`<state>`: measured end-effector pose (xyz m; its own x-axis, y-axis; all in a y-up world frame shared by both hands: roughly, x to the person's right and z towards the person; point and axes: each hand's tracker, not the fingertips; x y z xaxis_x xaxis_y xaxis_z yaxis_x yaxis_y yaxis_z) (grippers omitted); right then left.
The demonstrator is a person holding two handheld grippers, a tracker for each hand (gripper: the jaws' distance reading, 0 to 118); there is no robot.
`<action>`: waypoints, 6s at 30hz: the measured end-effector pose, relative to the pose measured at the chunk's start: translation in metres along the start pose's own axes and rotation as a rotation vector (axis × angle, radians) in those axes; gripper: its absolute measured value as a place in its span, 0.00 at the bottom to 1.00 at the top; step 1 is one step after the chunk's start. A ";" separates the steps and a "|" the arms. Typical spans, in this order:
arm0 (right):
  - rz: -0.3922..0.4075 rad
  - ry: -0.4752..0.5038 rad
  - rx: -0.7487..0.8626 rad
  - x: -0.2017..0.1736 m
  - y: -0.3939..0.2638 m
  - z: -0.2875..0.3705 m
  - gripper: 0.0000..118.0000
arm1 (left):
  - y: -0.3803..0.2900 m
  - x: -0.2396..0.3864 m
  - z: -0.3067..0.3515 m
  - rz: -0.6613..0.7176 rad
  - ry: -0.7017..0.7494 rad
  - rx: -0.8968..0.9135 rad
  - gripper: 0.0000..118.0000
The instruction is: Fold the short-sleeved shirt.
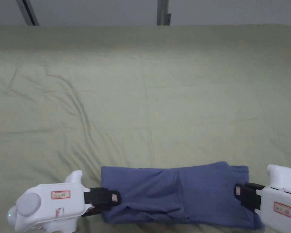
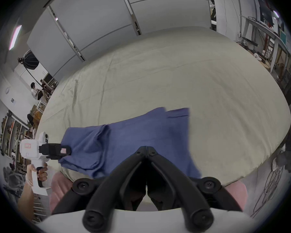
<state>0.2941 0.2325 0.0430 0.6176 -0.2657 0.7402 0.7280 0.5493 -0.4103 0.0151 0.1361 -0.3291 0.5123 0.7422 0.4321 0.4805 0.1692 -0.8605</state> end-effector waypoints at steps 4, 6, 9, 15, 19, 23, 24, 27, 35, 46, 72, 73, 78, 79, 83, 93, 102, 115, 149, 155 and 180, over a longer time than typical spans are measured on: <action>0.017 0.013 -0.013 -0.016 -0.003 -0.003 0.00 | 0.004 -0.045 0.052 0.024 0.073 0.047 0.11; 0.033 0.022 -0.019 -0.022 -0.004 -0.005 0.00 | 0.004 -0.054 0.072 0.032 0.118 0.064 0.11; 0.049 0.030 -0.022 -0.029 -0.006 -0.005 0.00 | 0.001 -0.042 0.092 0.011 0.173 0.082 0.11; 0.048 0.036 -0.021 -0.014 -0.006 -0.005 0.00 | -0.002 0.037 0.104 -0.173 0.292 0.121 0.11; 0.030 0.029 -0.009 -0.003 -0.006 -0.002 0.00 | -0.011 0.122 0.090 -0.366 0.347 0.141 0.11; -0.012 0.032 0.003 0.009 -0.006 0.002 0.00 | -0.027 0.183 0.044 -0.480 0.336 0.106 0.11; -0.018 0.032 0.003 0.012 -0.006 0.002 0.00 | -0.030 0.194 0.030 -0.511 0.319 0.080 0.11; -0.038 0.030 0.005 0.019 -0.008 0.004 0.00 | -0.039 0.220 -0.022 -0.560 0.271 0.000 0.11; -0.093 0.017 0.005 0.044 -0.012 0.007 0.00 | -0.066 0.229 -0.144 -0.610 0.243 -0.251 0.71; -0.097 0.011 0.024 0.059 -0.008 0.005 0.00 | -0.034 0.205 -0.073 -0.462 0.229 -0.012 0.38; -0.111 -0.002 0.020 0.077 -0.017 0.007 0.00 | -0.102 0.213 -0.228 -0.503 0.142 -0.263 0.04; -0.113 -0.004 0.020 0.078 -0.017 0.008 0.00 | -0.104 0.214 -0.230 -0.511 0.152 -0.267 0.04; -0.077 -0.006 0.032 0.068 -0.013 0.018 0.00 | -0.094 0.215 -0.196 -0.485 0.090 -0.222 0.04; -0.072 -0.001 0.034 0.066 -0.011 0.019 0.00 | -0.088 0.210 -0.183 -0.467 0.081 -0.195 0.04; -0.033 0.047 0.048 0.044 -0.004 0.019 0.00 | -0.071 0.195 -0.115 -0.430 0.077 -0.067 0.04; 0.172 0.242 -0.094 -0.050 -0.007 -0.053 0.00 | -0.050 0.096 -0.003 -0.234 0.222 0.076 0.35; 0.136 0.180 -0.199 -0.049 -0.025 -0.108 0.00 | -0.055 0.068 -0.019 -0.088 0.120 0.027 0.67; 0.141 0.171 -0.201 -0.051 -0.026 -0.107 0.00 | -0.009 0.041 -0.097 0.050 -0.120 -0.090 0.69; 0.227 0.142 -0.130 -0.119 -0.013 -0.077 0.00 | 0.113 -0.087 0.184 -0.135 0.611 0.087 0.21; 0.253 0.143 -0.165 -0.130 -0.017 -0.088 0.00 | 0.150 -0.126 0.224 -0.187 0.975 0.091 0.22; 0.186 0.160 -0.066 -0.092 -0.010 -0.039 0.00 | 0.019 0.063 0.164 -0.288 0.681 0.421 0.04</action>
<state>0.2415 0.2207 -0.0416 0.7780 -0.2899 0.5574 0.6122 0.5491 -0.5689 -0.0602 0.2922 -0.3630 0.7918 0.1036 0.6019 0.4223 0.6191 -0.6621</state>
